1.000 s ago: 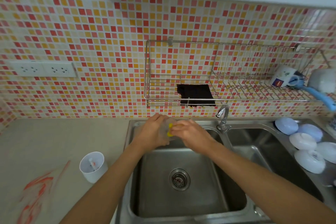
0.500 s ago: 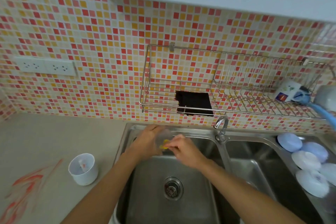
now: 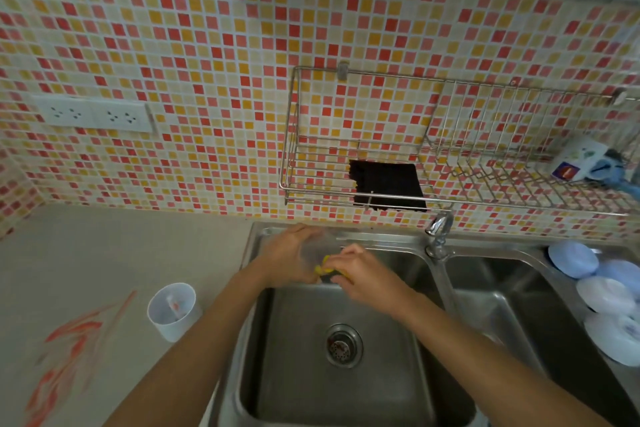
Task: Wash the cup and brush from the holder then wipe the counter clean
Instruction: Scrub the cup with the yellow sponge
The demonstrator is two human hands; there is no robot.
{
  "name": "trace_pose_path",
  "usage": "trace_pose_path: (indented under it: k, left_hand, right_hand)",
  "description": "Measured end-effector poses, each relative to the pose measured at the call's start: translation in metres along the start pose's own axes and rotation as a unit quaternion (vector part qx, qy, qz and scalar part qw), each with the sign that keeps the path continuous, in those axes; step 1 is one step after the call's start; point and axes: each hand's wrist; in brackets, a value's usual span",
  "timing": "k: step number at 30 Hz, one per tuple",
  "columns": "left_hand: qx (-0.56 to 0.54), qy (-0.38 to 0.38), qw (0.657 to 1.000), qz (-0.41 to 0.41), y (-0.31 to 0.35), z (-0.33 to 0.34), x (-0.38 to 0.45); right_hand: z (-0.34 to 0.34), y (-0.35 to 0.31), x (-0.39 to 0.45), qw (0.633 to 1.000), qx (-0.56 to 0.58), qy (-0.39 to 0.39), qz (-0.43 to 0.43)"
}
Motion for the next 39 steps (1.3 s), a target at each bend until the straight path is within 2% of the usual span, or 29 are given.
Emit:
trace_pose_path:
  k: [5, 7, 10, 13, 15, 17, 19, 20, 22, 24, 26, 28, 30, 32, 35, 37, 39]
  left_hand:
    - [-0.080, 0.048, 0.995, -0.036, 0.000, -0.001, -0.004]
    - [-0.009, 0.100, 0.995, -0.023, 0.001, 0.002, -0.006]
    - [0.117, 0.185, 0.975, -0.030, 0.002, 0.005, -0.004]
    - [0.111, 0.213, 0.971, 0.010, -0.001, 0.004, 0.000]
    - [0.086, 0.204, 0.974, 0.037, -0.006, 0.002, 0.000]
    - [0.069, 0.179, 0.980, 0.043, -0.011, 0.000, -0.001]
    - [0.053, 0.139, 0.988, 0.047, -0.011, 0.000, -0.003]
    - [0.035, 0.123, 0.990, 0.054, -0.011, 0.001, -0.003]
    - [-0.015, 0.108, 0.992, 0.065, -0.008, 0.002, -0.003]
    - [-0.044, 0.105, 0.991, 0.069, -0.005, 0.000, -0.003]
    - [-0.040, 0.105, 0.991, 0.071, -0.005, -0.003, -0.001]
    - [-0.030, 0.096, 0.993, 0.060, -0.008, -0.004, 0.000]
    - [-0.008, 0.081, 0.995, 0.054, -0.011, -0.004, 0.000]
    - [0.014, 0.064, 0.996, 0.066, -0.015, -0.001, 0.000]
    - [0.011, 0.066, 0.995, 0.068, -0.017, 0.000, -0.002]
    - [0.014, 0.063, 0.995, 0.070, -0.016, -0.002, -0.001]
    - [0.004, 0.059, 0.996, 0.071, -0.012, -0.002, 0.000]
  right_hand:
    - [-0.002, -0.013, 0.006, 0.992, -0.046, 0.113, -0.012]
    - [-0.005, -0.019, 0.009, 0.987, -0.040, 0.155, -0.010]
    - [-0.003, -0.032, 0.010, 0.982, -0.042, 0.183, -0.001]
    - [-0.003, -0.038, 0.011, 0.985, 0.020, 0.165, 0.039]
    - [-0.006, -0.038, 0.013, 0.983, 0.120, 0.107, 0.094]
    - [-0.007, -0.030, 0.016, 0.985, 0.129, 0.070, 0.095]
    - [-0.009, -0.023, 0.018, 0.998, 0.040, 0.032, 0.031]
    - [-0.009, -0.017, 0.020, 0.998, -0.044, 0.024, -0.025]
    - [-0.015, -0.009, 0.027, 0.974, -0.202, 0.042, -0.089]
    - [-0.025, -0.004, 0.034, 0.955, -0.266, 0.073, -0.107]
    - [-0.027, -0.002, 0.033, 0.954, -0.265, 0.100, -0.100]
    - [-0.011, -0.001, 0.027, 0.967, -0.223, 0.107, -0.056]
    - [0.008, -0.014, 0.017, 0.991, -0.095, 0.079, 0.054]
    - [0.015, -0.033, 0.013, 0.985, 0.038, 0.059, 0.160]
    - [0.012, -0.043, 0.017, 0.975, 0.124, 0.055, 0.178]
    - [0.003, -0.035, 0.017, 0.992, 0.064, 0.029, 0.109]
    - [-0.004, -0.020, 0.022, 0.993, -0.120, 0.011, 0.012]
Point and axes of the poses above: each hand's wrist, its own x-axis towards the middle knuckle, its own z-axis out of the palm, y = z × x, and after that the axes turned 11 degrees about z, right-handed
